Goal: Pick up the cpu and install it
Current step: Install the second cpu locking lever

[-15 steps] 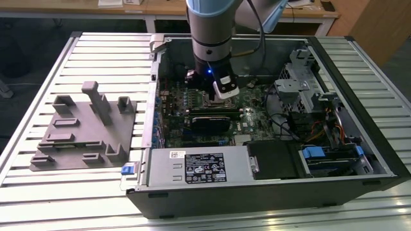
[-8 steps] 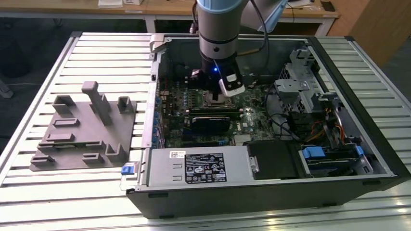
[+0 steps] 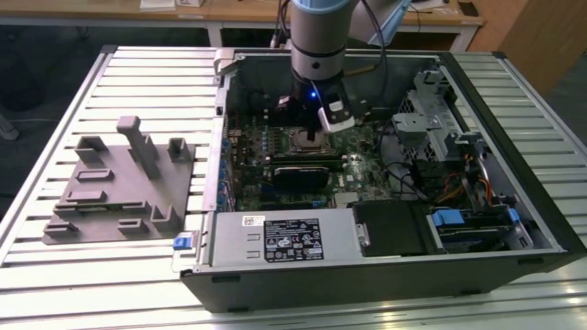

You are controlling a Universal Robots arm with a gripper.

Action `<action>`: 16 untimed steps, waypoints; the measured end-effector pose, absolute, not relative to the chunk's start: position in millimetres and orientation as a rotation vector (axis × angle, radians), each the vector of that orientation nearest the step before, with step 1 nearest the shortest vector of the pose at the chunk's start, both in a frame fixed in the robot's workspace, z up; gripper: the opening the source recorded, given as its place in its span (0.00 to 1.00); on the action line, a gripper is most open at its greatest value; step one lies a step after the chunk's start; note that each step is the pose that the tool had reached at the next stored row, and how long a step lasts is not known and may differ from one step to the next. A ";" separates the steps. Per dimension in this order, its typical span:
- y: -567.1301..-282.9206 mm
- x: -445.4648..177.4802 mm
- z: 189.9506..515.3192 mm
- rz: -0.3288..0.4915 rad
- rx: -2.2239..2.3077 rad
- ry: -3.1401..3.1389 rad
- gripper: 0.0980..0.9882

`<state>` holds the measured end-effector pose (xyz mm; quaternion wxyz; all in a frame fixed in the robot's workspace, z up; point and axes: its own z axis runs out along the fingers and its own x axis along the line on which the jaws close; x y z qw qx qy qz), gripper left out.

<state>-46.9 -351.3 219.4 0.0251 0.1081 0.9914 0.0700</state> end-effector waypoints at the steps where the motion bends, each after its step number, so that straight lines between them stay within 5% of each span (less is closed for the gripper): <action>1: -349.3 -46.2 219.2 0.214 0.334 3.066 0.01; 16: -342.1 -45.5 231.4 0.180 0.333 3.068 0.01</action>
